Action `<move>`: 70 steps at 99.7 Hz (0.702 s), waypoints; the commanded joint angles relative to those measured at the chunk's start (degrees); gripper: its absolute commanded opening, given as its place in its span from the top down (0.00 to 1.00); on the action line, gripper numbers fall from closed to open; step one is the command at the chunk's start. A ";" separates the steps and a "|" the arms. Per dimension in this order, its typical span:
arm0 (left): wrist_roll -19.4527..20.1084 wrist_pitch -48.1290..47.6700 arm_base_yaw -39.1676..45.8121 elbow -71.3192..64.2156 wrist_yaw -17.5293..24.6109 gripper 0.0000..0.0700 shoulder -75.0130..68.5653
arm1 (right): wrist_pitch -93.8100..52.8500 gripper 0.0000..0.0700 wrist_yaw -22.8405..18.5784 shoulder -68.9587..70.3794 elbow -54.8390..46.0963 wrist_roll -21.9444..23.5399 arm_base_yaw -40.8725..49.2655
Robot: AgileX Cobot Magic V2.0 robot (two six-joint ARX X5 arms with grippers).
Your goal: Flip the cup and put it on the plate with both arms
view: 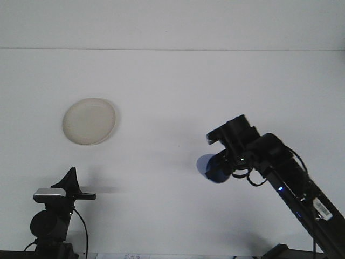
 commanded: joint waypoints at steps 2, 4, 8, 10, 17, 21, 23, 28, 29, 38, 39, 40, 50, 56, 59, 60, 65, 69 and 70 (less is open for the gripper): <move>-0.11 0.79 0.00 -1.11 -0.15 0.98 -0.09 | -1.38 1.00 1.22 3.76 2.01 -0.98 4.39; -0.11 0.81 0.00 -1.11 -0.15 0.98 -0.09 | -1.90 1.00 1.51 4.76 2.23 -1.16 5.44; -0.11 0.79 0.00 -1.11 -0.15 0.98 -0.09 | -3.15 1.00 2.29 6.75 2.71 -1.68 7.34; -0.11 0.79 0.00 -1.11 -0.15 0.98 -0.09 | -3.76 1.00 2.58 7.72 2.95 -1.88 8.20; -0.11 0.79 0.00 -1.11 -0.15 0.98 -0.09 | -5.33 1.00 3.28 10.69 3.67 -2.45 10.67; -0.11 0.79 0.00 -1.11 -0.15 0.98 -0.09 | -5.57 1.00 3.69 12.09 3.85 -2.71 11.82; -0.11 0.79 0.00 -1.11 -0.15 0.98 -0.09 | -5.55 1.00 3.78 12.55 3.85 -2.82 12.20; -0.11 0.79 0.00 -1.11 -0.15 0.98 -0.09 | -5.57 1.00 3.78 13.97 3.85 -3.37 13.31; -0.11 0.79 0.00 -1.11 -0.15 0.98 -0.09 | -5.60 1.00 3.78 14.16 3.85 -3.39 13.44; -0.11 0.79 0.00 -1.11 -0.15 0.98 -0.09 | -5.49 1.00 3.80 15.47 3.85 -3.48 14.45; -0.11 0.79 0.00 -1.11 -0.15 0.98 -0.09 | -5.49 1.00 3.80 15.54 3.85 -3.48 14.53; -0.11 0.79 0.00 -1.11 -0.15 0.98 -0.09 | -5.49 1.00 3.80 15.65 3.85 -3.50 14.60; -0.11 0.79 0.00 -1.11 -0.15 0.98 -0.09 | -5.11 1.00 3.78 16.50 3.85 -3.89 14.97; -0.11 0.79 0.00 -1.11 -0.15 0.98 -0.09 | -4.79 1.00 3.76 17.05 3.85 -4.11 15.04; -0.11 0.79 0.00 -1.11 -0.15 0.98 -0.09 | -4.79 1.00 3.78 17.33 3.85 -4.22 15.08; -0.11 0.79 0.00 -1.11 -0.15 0.98 -0.09 | -4.83 1.00 3.78 17.40 3.85 -4.33 15.08; -0.11 0.79 0.00 -1.11 -0.15 0.98 -0.09 | -4.81 1.00 3.76 17.86 3.85 -4.79 15.10; -0.11 0.79 0.00 -1.11 -0.15 0.98 -0.09 | -4.76 1.00 3.76 18.25 3.85 -4.98 15.17; -0.11 0.79 0.00 -1.11 -0.15 0.98 -0.09 | -4.74 1.00 3.76 18.32 3.85 -5.01 15.17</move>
